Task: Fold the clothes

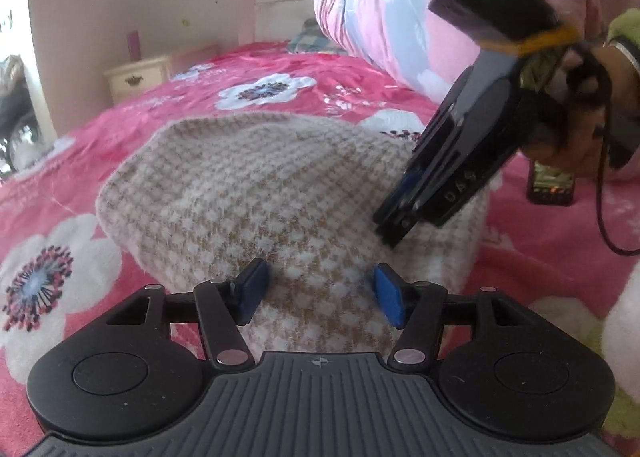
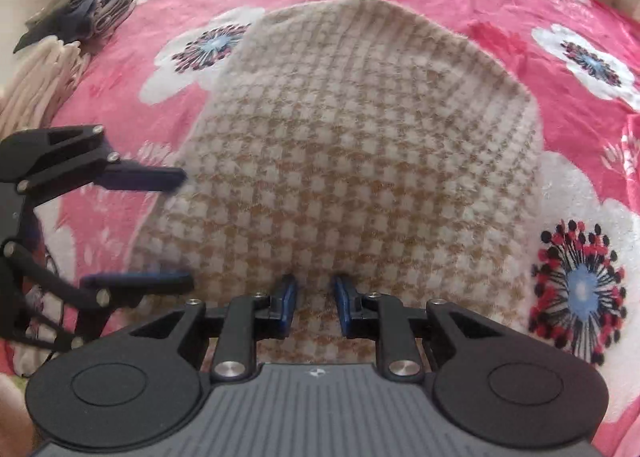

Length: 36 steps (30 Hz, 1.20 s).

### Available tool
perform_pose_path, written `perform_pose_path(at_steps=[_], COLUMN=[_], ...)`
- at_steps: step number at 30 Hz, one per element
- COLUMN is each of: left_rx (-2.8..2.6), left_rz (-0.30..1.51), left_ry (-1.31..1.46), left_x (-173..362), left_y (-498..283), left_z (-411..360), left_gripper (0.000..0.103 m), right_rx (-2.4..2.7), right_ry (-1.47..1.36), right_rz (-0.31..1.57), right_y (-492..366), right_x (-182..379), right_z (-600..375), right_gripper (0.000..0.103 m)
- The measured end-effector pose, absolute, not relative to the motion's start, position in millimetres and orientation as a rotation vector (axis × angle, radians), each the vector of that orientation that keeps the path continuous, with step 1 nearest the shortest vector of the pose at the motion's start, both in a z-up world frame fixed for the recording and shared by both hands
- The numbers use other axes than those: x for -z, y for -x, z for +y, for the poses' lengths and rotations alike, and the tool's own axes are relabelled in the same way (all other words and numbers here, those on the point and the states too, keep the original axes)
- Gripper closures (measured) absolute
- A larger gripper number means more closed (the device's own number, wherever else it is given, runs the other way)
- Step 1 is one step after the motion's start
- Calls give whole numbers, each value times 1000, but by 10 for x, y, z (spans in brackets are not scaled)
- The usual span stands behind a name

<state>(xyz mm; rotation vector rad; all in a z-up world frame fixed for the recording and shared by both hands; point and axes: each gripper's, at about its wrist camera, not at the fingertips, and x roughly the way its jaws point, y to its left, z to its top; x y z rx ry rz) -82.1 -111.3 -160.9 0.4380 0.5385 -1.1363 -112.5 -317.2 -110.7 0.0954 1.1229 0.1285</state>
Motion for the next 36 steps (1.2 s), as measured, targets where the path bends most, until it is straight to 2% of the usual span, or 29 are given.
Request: perform_pose_path(at_steps=[3,8,13,16,20,21,23,27,32,36], left_rx=[1135,1131,1132,1130,1128,1129,1130,1135,1125,1120], left_rz=[564,575,591,597,605,603,606,618,619,619], left_ry=[-419,-407,-402,-398,-383,-384,-385,-367,-351,-347], left_x=[1536,1544,1549,1537,1536,1542,1552,1528,1541,1559], left_y=[772,775,769,754,765,773,765,733,751,740], left_z=[-1079,-1057,-1091,-1083,-1071,-1071,-1084,-1087,-1067,-1070], left_gripper=[43,43,43,42,42,42,42,42,42,41], right_rx=[-101,-116,-67,-59,-83,-83,-80,-84,-144,-130], right_ry=[-143,-112,-51,-111,-92,-88,-72,-173,-104,-5], right_rz=[1159,999,1056,1072,945,938,983,1021,915,978], right_y=[1089,992,852,822,724,677,561,481,388,87], right_x=[906,463,1086,828,528,588,888,847,498,1092], right_z=[-3208,-3158,-3148,-3210,-3150,-3152,-3185,-3330,-3190,-3154], right_gripper=[80,80,83,82,82,82,75,74,75,77])
